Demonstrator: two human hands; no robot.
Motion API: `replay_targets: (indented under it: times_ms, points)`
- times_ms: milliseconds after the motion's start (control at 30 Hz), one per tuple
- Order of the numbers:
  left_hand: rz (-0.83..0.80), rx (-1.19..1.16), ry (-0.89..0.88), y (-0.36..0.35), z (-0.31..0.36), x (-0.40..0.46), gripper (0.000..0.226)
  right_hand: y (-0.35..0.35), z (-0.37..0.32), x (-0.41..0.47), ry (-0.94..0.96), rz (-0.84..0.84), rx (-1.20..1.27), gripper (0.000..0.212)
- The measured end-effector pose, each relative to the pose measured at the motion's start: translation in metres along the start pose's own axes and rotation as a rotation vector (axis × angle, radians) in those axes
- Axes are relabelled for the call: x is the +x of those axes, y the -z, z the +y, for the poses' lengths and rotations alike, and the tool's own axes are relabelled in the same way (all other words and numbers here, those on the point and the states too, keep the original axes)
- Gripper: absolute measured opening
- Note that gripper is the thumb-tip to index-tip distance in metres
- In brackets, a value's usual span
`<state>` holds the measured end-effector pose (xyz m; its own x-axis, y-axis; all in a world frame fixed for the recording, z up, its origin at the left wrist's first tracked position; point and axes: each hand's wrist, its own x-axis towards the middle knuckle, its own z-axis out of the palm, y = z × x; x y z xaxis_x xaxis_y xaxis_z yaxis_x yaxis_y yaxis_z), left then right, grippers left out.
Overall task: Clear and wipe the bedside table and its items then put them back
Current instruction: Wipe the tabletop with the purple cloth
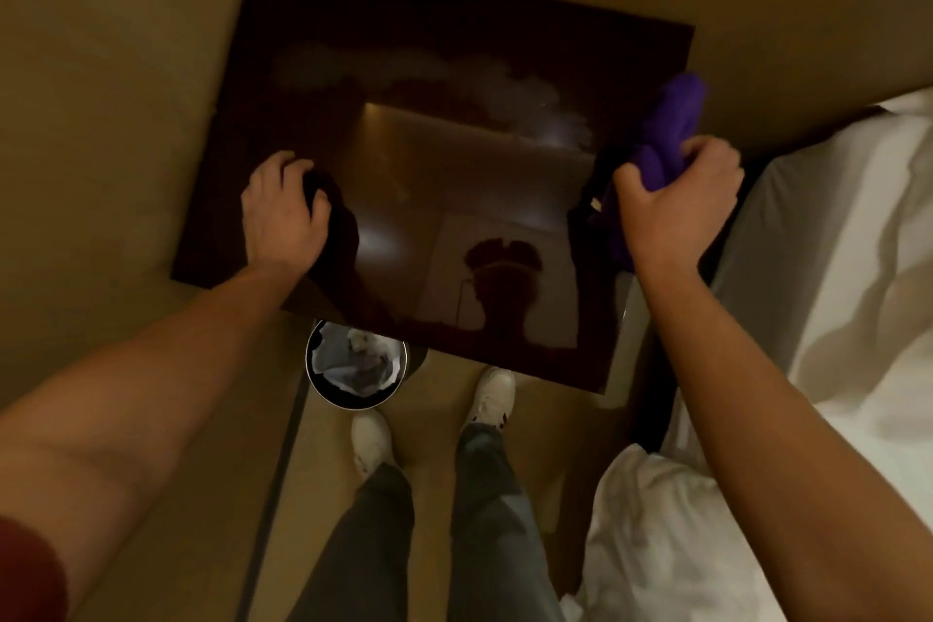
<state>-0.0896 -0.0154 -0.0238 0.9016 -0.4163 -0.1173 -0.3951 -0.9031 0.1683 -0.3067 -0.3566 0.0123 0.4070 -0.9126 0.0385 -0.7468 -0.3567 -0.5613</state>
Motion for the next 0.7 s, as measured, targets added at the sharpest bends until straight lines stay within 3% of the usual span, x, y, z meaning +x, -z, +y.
replay_targets:
  times_ms: [300, 700]
  points:
    - [-0.016, 0.049, 0.054, -0.019, -0.034, 0.018, 0.063, -0.060, 0.000, -0.023, 0.146, -0.192, -0.149, 0.061]
    - [0.011, 0.101, 0.052, -0.045, -0.045, 0.018, 0.065, -0.099, -0.006, -0.016, 0.124, -0.184, -0.369, 0.071]
